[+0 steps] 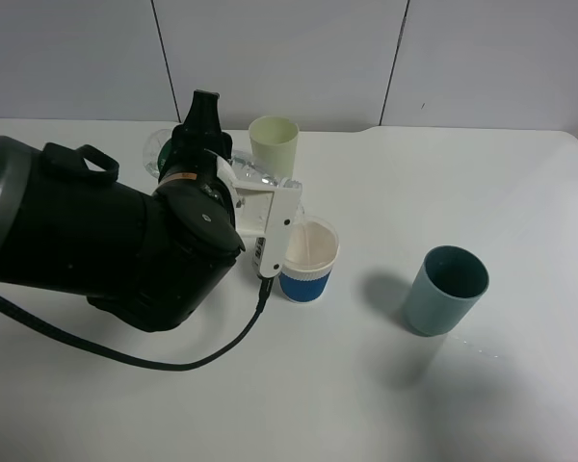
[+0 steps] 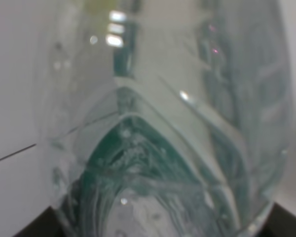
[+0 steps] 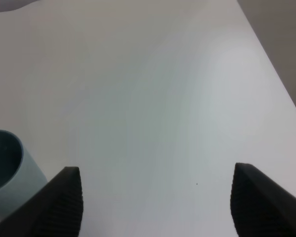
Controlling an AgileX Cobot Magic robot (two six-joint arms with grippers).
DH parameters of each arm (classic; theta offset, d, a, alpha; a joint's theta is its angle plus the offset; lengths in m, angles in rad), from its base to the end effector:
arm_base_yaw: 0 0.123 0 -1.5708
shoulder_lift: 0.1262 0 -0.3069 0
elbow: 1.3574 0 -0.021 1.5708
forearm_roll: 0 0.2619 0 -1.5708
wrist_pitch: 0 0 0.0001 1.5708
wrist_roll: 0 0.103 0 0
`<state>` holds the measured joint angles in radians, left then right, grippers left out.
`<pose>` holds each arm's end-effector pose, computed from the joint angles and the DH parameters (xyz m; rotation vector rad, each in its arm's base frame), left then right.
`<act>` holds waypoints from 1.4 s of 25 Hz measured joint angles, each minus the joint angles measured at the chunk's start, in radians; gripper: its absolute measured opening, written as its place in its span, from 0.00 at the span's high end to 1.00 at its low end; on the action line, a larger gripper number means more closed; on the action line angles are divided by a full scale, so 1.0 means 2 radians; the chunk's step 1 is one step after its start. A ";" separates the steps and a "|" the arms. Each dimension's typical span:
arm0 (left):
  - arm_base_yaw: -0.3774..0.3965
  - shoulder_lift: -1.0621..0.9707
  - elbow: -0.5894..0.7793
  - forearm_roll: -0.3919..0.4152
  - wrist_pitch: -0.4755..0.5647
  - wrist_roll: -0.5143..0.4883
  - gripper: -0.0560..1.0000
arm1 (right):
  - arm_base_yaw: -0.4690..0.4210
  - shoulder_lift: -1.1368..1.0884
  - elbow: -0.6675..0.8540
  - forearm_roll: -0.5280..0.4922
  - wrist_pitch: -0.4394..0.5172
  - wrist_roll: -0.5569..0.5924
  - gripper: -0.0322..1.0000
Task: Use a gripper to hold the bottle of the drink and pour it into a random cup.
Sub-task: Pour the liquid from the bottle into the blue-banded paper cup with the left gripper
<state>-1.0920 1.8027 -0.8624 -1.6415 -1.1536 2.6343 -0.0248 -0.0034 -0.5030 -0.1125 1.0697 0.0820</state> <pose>0.2299 -0.2391 0.1911 1.5878 1.5191 1.3275 -0.0083 -0.0099 0.2777 0.1153 2.0399 -0.0989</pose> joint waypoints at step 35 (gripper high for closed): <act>0.000 0.000 0.000 0.002 0.000 0.000 0.47 | 0.000 0.000 0.000 0.000 0.000 0.000 0.35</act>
<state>-1.0920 1.8027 -0.8624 -1.6383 -1.1536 2.6343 -0.0248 -0.0034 -0.5030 -0.1125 1.0697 0.0820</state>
